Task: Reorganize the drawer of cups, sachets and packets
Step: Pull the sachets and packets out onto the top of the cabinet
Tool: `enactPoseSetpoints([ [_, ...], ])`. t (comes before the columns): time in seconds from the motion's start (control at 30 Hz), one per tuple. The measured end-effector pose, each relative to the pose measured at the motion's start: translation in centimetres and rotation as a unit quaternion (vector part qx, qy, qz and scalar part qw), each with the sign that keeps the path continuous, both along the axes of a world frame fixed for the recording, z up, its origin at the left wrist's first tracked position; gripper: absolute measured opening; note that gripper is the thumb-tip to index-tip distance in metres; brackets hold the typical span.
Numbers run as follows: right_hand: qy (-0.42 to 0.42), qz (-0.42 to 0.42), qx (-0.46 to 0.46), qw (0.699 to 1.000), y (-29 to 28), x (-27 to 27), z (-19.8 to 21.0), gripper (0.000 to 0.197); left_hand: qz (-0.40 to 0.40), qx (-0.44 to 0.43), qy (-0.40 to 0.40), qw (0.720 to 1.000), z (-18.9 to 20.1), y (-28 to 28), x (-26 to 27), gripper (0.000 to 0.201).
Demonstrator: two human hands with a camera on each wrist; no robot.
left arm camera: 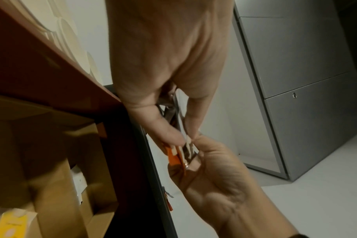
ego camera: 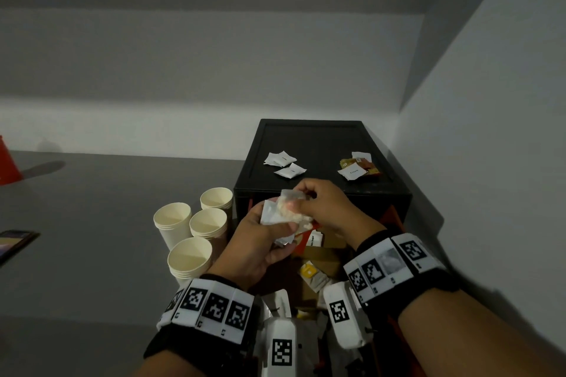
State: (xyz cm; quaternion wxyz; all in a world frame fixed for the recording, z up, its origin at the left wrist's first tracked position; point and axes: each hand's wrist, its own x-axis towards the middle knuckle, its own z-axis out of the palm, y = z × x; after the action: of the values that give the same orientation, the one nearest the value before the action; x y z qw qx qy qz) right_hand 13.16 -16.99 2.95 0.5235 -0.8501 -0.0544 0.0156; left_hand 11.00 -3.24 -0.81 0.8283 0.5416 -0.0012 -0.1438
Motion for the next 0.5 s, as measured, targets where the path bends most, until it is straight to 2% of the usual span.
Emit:
enactPoseSetpoints([
  [0.17,0.037,-0.063,0.15,0.986,-1.2,-0.1,0.4,0.009,0.024,-0.011,0.01,1.0,0.2,0.3,-0.1,0.036],
  [0.27,0.035,-0.081,0.184,0.979,-2.2,-0.1,0.5,0.013,0.042,-0.013,0.01,0.999,0.4,0.5,-0.1,0.038],
  [0.33,0.033,-0.099,0.158,0.982,-2.7,0.0,0.3,0.012,0.062,-0.028,0.026,0.997,0.6,0.8,0.0,0.037],
  [0.4,0.048,-0.098,0.095,0.99,-3.1,0.0,-0.1,0.015,0.08,-0.053,0.051,0.994,0.8,1.2,0.1,0.033],
  [0.5,0.095,-0.053,-0.001,0.994,-3.2,-0.4,-0.7,0.017,0.095,-0.094,0.082,0.988,1.1,1.4,0.0,0.029],
])
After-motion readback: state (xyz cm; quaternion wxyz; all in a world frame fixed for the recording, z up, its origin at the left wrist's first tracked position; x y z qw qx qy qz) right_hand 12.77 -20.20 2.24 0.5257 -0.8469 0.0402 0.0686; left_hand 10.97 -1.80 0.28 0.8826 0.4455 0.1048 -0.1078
